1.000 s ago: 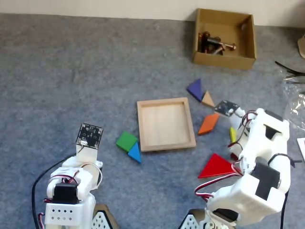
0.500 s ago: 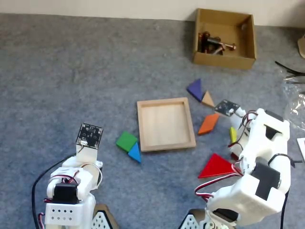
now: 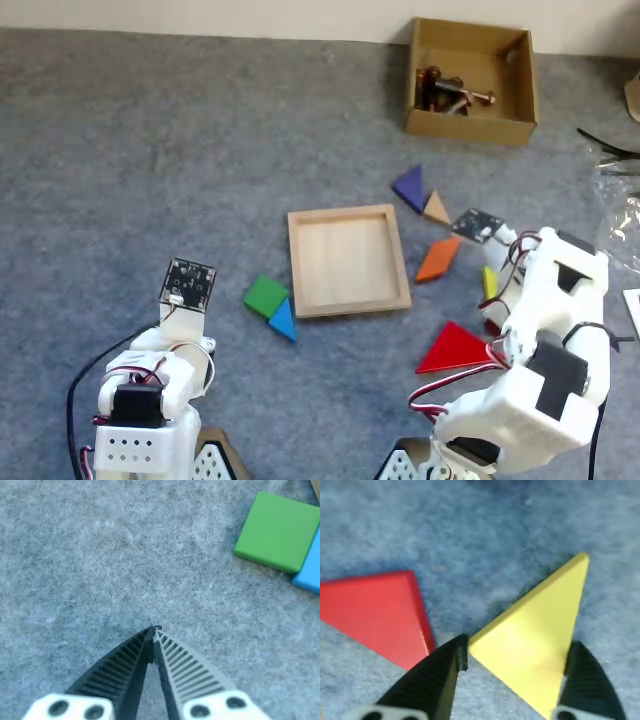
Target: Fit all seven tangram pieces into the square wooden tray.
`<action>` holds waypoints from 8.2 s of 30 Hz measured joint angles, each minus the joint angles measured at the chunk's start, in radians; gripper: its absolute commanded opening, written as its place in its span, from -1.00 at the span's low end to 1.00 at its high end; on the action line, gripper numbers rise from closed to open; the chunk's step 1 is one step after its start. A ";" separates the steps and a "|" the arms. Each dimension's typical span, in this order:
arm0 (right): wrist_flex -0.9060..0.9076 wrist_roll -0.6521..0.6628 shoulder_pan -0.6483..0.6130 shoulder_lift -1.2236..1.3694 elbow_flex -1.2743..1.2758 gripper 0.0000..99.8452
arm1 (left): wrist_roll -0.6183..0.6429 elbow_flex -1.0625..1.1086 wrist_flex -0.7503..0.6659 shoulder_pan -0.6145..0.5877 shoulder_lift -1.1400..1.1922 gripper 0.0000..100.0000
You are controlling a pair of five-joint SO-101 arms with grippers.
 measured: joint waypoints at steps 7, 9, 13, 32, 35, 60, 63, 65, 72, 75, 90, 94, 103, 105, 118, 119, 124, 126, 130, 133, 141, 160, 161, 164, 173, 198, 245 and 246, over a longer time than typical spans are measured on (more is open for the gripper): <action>0.000 0.000 0.002 0.000 0.000 -0.57 | 0.000 0.000 0.000 0.000 0.000 -0.99; 0.000 0.000 0.002 0.000 0.000 -0.58 | 0.000 0.000 0.000 0.000 0.000 -0.99; 0.000 -0.040 0.000 0.000 0.000 -0.70 | 0.000 0.000 0.000 0.000 0.000 -0.99; 0.003 -0.348 -0.126 0.000 -0.021 -0.73 | 0.000 0.000 0.000 0.000 0.000 -0.99; 0.005 -0.384 -0.152 0.002 -0.032 -0.73 | 0.000 0.000 0.000 0.000 0.000 -0.99; 0.207 -0.470 -0.278 0.003 -0.236 -0.72 | 0.000 0.000 0.000 0.000 0.000 -0.99; 0.207 -0.470 -0.278 0.003 -0.236 -0.65 | 0.000 0.000 0.000 0.000 0.000 -0.99; 0.207 -0.470 -0.281 0.005 -0.236 -0.55 | 0.000 0.000 0.000 0.000 0.000 -0.99; 0.157 -0.470 -0.282 0.005 -0.206 -0.40 | 0.000 0.000 0.000 0.000 0.000 -0.99; 0.078 -0.470 -0.282 0.005 -0.135 -0.40 | 0.000 0.000 0.000 0.000 0.000 -0.99; 0.009 -0.845 -0.388 0.005 -0.092 -0.40 | 0.000 0.000 0.000 0.000 0.000 -0.99; -0.055 -0.893 -0.388 0.005 -0.087 -0.40 | 0.000 0.000 0.000 0.000 0.000 -0.99; -0.107 -0.964 -0.388 0.005 -0.084 -0.40 | 0.000 0.000 0.000 0.000 0.000 -0.99; -0.107 -0.988 -0.388 0.005 -0.084 -0.40 | 0.000 0.000 0.000 0.000 0.000 -0.99; -0.107 -1.005 -0.405 0.005 -0.038 -0.40 | 0.000 0.000 0.000 0.000 0.000 -0.99; -0.107 -1.003 -0.405 0.005 -0.038 -0.40 | 0.000 0.000 0.000 0.000 0.000 -0.99; -0.107 -0.977 -0.405 0.005 -0.038 -0.41 | 0.000 0.000 0.000 0.000 0.000 -0.99; -0.107 -0.977 -0.405 0.005 -0.038 -0.41 | 0.000 0.000 0.000 0.000 0.000 -0.99; -0.107 -0.976 -0.405 0.005 -0.038 -0.49 | 0.000 0.000 0.000 0.000 0.000 -0.99; -0.107 -0.976 -0.405 0.005 -0.038 -0.60 | 0.000 0.000 0.000 0.000 0.000 -0.99; -0.114 -0.976 -0.405 0.003 -0.031 -0.62 | 0.000 0.000 0.000 0.000 0.000 -0.99; -0.158 -0.970 -0.404 0.000 -0.005 -0.80 | 0.000 0.000 0.000 0.000 0.000 -0.99; -0.158 -0.970 -0.404 0.000 -0.005 -0.80 | 0.000 0.000 0.000 0.000 0.000 -0.99; -0.158 -0.970 -0.404 0.000 -0.005 -0.80 | 0.000 0.000 0.000 0.000 0.000 -0.99; -0.114 -0.970 -0.404 0.002 -0.031 -0.80 | 0.000 0.000 0.000 0.000 0.000 -0.99; 0.130 -0.968 -0.594 0.005 -0.287 -0.92 | 0.000 0.000 0.000 0.000 0.000 -0.99; -0.097 -1.366 -0.776 0.006 -0.203 -0.92 | 0.000 0.000 0.000 0.000 0.000 -0.99; -0.114 -1.366 -0.778 0.006 -0.186 -0.92 | 0.000 0.000 0.000 0.000 0.000 -0.99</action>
